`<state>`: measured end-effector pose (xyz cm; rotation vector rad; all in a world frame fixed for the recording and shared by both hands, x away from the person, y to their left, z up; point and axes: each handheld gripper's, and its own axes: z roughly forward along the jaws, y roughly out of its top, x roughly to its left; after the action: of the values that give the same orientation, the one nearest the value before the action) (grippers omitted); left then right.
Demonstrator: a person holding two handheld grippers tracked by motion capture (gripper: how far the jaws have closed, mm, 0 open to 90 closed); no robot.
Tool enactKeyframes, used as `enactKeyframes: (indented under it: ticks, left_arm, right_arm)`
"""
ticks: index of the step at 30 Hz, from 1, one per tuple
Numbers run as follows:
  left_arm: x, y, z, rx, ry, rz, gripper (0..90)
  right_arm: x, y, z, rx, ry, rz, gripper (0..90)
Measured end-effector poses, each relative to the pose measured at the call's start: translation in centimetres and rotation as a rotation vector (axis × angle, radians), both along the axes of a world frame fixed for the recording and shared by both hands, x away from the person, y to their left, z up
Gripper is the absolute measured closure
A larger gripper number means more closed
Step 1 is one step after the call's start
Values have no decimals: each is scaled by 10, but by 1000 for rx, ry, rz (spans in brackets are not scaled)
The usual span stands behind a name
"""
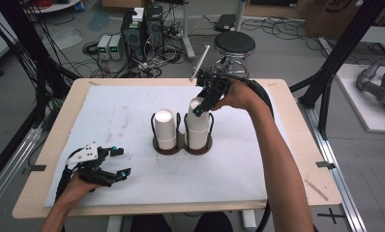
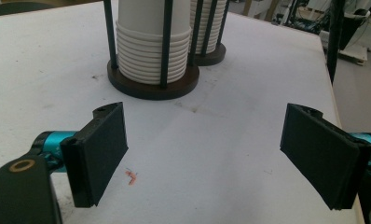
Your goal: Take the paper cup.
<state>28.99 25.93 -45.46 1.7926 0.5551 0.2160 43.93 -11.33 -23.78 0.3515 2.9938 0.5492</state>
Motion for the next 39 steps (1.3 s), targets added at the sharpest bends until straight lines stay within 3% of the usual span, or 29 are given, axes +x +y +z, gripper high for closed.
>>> enactKeyframes:
  ticks: [16, 19, 33, 39]
  left_arm:
    - [0, 0, 0, 3, 1, 1, 145]
    - [0, 0, 0, 4, 2, 1, 145]
    - [0, 0, 0, 5, 0, 1, 145]
    - [0, -1, 0, 3, 1, 2, 145]
  right_arm:
    - [-2, -4, 6, 9, -22, -3, 378]
    - [-2, -6, 13, 44, -27, -9, 379]
    - [-8, -7, 33, 47, -60, -6, 378]
    - [-12, -11, 52, 74, -86, -8, 378]
